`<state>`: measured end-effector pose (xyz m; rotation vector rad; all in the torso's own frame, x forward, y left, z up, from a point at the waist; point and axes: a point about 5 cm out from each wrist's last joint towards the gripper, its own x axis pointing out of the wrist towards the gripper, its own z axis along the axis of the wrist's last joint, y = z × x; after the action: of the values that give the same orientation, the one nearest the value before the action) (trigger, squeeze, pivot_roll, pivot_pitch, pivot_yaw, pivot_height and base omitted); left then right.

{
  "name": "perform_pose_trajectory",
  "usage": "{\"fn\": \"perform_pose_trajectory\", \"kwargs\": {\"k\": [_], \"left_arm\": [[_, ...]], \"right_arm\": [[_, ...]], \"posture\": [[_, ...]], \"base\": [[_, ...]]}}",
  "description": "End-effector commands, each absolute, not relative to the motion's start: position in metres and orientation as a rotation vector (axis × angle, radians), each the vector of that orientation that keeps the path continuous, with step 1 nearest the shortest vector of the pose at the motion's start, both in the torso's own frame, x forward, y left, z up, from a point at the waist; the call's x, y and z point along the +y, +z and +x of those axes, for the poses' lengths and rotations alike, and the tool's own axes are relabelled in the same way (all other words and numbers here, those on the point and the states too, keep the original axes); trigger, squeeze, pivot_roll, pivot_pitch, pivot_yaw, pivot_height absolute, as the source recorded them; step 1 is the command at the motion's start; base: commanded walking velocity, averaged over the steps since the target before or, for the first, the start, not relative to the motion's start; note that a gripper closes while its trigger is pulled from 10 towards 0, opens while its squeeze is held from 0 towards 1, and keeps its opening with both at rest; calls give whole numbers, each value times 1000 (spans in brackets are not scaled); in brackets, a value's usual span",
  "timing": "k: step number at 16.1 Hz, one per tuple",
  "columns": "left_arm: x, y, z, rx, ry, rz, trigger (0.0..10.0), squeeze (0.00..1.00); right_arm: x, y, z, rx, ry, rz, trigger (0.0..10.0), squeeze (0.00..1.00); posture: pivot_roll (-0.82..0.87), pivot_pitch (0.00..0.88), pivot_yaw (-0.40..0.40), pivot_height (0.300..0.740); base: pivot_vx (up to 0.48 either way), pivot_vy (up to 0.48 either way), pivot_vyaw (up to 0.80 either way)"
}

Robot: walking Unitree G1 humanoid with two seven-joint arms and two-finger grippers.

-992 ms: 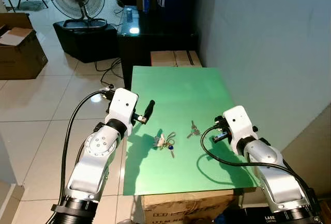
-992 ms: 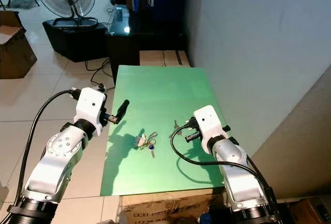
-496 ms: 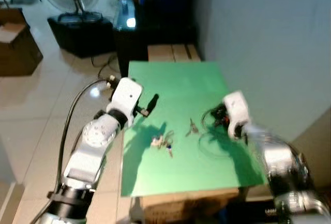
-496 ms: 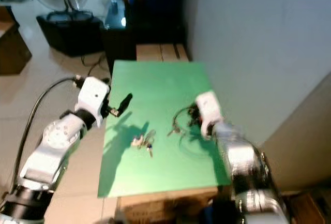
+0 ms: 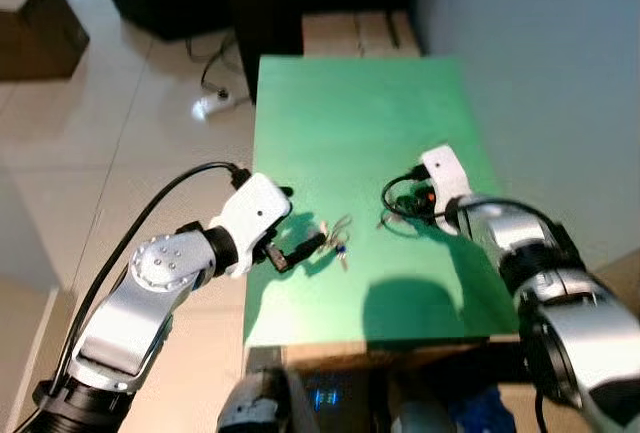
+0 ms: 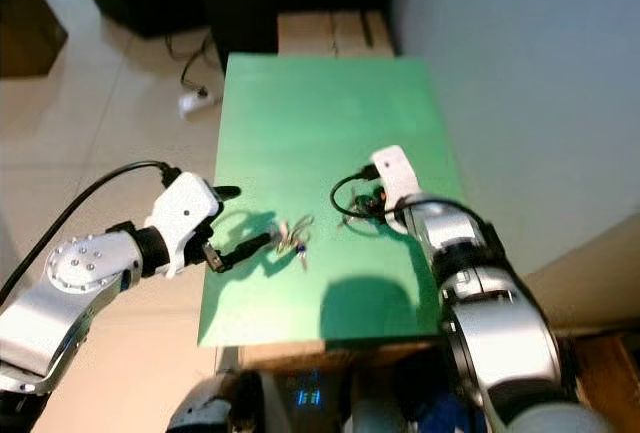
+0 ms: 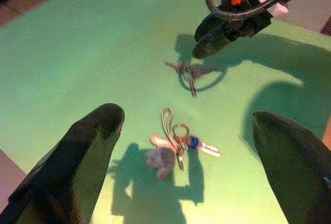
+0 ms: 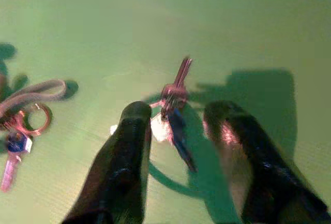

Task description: Hang keys on a hook

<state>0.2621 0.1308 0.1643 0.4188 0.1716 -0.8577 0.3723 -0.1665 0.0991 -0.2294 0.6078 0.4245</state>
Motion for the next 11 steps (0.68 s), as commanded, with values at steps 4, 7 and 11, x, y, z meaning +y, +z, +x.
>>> {"fn": "perform_pose_trajectory", "kwargs": {"k": [4,7,11], "left_arm": [[128,169,253,195,-913,428,10000,0],[129,172,251,203,-921,428,10000,0],[127,172,248,208,-928,423,10000,0]], "right_arm": [[-163,93,371,664,447,-355,10000,1000],[-160,107,380,578,440,-423,10000,1000],[-159,125,389,493,438,-399,10000,184]], "posture": [[27,364,35,718],[26,376,39,718],[18,373,41,718]], "base": [[0,0,0],[0,0,0],[0,0,0]]}}
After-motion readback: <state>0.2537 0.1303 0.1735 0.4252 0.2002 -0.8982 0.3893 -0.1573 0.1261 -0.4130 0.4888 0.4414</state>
